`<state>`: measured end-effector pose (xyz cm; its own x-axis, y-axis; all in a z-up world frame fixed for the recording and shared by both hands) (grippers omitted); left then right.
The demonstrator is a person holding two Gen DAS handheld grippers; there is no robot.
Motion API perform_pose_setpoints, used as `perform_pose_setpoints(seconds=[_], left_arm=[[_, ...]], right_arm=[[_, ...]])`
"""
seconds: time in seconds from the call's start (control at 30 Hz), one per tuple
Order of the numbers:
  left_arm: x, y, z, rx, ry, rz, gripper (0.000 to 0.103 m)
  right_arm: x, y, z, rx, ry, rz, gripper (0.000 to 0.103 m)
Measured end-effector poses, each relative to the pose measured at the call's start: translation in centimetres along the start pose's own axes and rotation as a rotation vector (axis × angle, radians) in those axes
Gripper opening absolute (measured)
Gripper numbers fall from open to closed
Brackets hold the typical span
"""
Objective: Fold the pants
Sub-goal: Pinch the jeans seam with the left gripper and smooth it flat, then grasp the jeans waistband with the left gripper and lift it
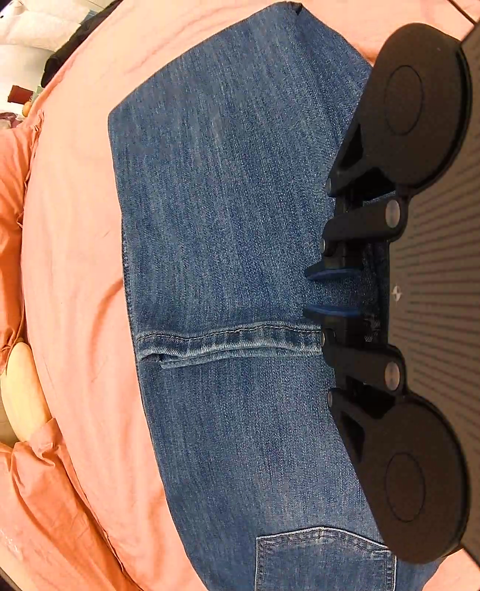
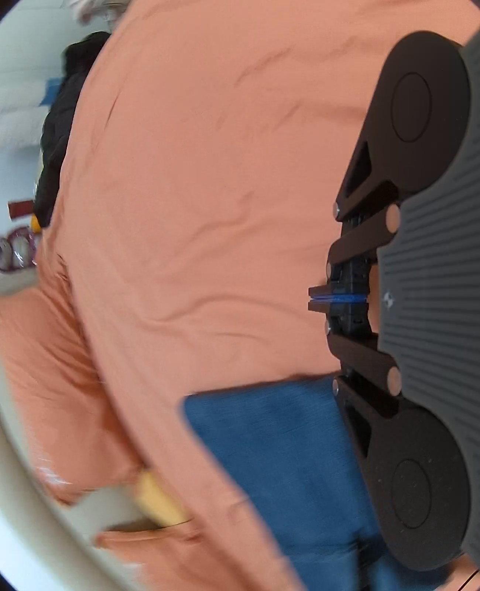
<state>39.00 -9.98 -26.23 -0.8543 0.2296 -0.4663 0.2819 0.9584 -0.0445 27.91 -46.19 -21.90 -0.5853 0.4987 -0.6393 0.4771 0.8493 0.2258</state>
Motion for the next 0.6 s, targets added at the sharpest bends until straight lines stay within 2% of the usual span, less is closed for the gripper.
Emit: perform_pose_setpoints(seconds=[0.07, 0.17, 0.27, 0.3, 0.33, 0.4, 0.5, 0.57, 0.6], left_arm=[[0.2, 0.4, -0.6, 0.017, -0.009, -0.012, 0.018], [0.6, 1.2, -1.8, 0.024, -0.021, -0.014, 0.005], [1.1, 1.9, -3.2, 0.057, -0.041, -0.030, 0.006], [1.2, 2.2, -3.7, 0.052, -0.044, -0.039, 0.009], [1.4, 2.7, -4.2, 0.032, -0.049, -0.043, 0.029], [1.9, 3.7, -5.4, -0.016, -0.067, -0.049, 0.042], [3.1, 5.7, -7.3, -0.017, -0.090, -0.082, 0.040], [3.9, 7.4, -8.8, -0.028, -0.118, -0.124, 0.043], [4.4, 8.5, -9.7, -0.034, -0.136, -0.149, 0.048]], right_arm=[[-0.3, 1.4, -0.4, -0.043, -0.050, -0.031, 0.000], [0.1, 4.5, -0.7, -0.136, -0.078, -0.091, 0.000], [1.0, 8.1, -0.6, -0.209, -0.090, -0.172, 0.000], [1.3, 9.4, -0.6, -0.233, -0.095, -0.201, 0.000], [1.6, 10.8, -0.6, -0.257, -0.100, -0.229, 0.000], [2.5, 13.8, -0.7, -0.304, -0.117, -0.293, 0.000], [3.9, 17.6, -1.0, -0.355, -0.138, -0.377, 0.000], [5.1, 19.7, -1.0, -0.393, -0.126, -0.417, 0.000], [5.8, 20.5, -1.2, -0.403, -0.126, -0.448, 0.001]])
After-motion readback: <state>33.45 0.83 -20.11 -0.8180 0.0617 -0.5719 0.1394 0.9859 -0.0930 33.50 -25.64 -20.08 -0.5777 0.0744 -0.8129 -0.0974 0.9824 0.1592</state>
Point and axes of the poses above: each gripper's, at about its wrist camera, not at the fingertips, and z roughly the way its jaws point, y to its left, x to its underside, the point moved 9 cm from there along z, roughly the way its jaws point, and after that the axes turned 7 degrees about x, right-handed, at the moved point
